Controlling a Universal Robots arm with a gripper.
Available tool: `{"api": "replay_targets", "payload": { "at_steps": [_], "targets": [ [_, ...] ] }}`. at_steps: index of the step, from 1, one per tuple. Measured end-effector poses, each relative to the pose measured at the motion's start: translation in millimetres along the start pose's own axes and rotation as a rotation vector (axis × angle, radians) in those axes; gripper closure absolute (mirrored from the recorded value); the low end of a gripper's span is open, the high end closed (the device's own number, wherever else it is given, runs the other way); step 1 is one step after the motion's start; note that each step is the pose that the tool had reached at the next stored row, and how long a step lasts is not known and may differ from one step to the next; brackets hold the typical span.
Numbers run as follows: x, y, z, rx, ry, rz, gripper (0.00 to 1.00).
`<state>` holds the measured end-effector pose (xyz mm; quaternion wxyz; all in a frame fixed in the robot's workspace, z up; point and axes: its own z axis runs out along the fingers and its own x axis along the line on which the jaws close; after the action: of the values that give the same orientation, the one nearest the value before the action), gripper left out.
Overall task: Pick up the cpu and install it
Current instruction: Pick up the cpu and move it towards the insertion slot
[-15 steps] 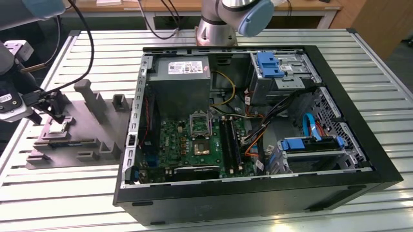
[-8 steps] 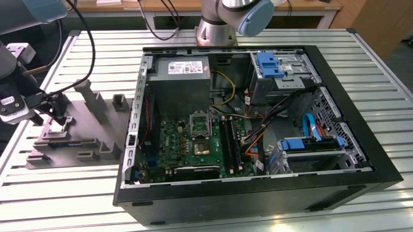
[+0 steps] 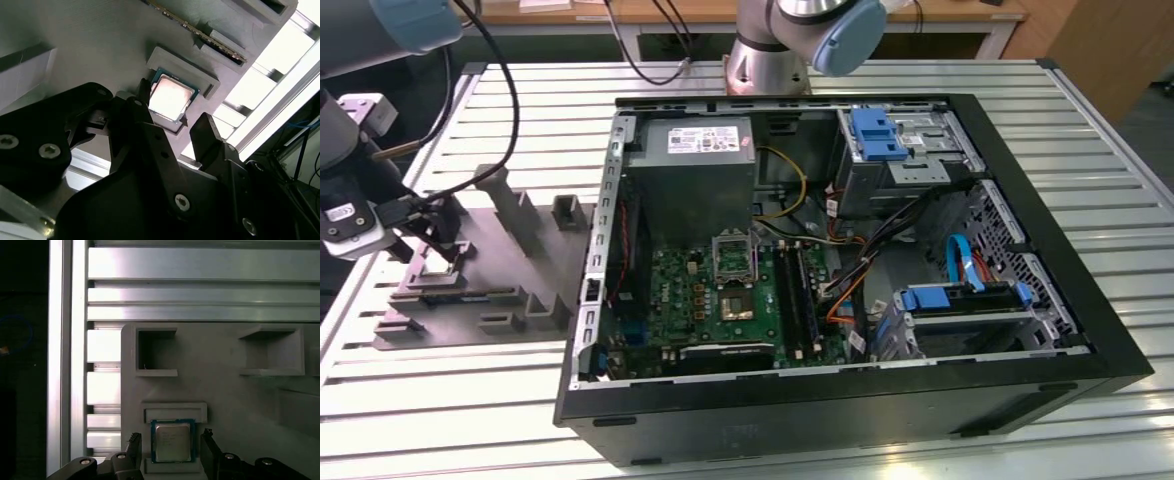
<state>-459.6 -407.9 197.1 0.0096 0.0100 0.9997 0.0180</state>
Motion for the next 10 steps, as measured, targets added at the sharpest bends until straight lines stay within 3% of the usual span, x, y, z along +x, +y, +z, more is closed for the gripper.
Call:
{"api": "replay_targets", "payload": {
  "at_steps": [10],
  "targets": [
    [0.0,-0.2,4.7,0.0007,0.0002,0.0,0.42]
  ]
}}
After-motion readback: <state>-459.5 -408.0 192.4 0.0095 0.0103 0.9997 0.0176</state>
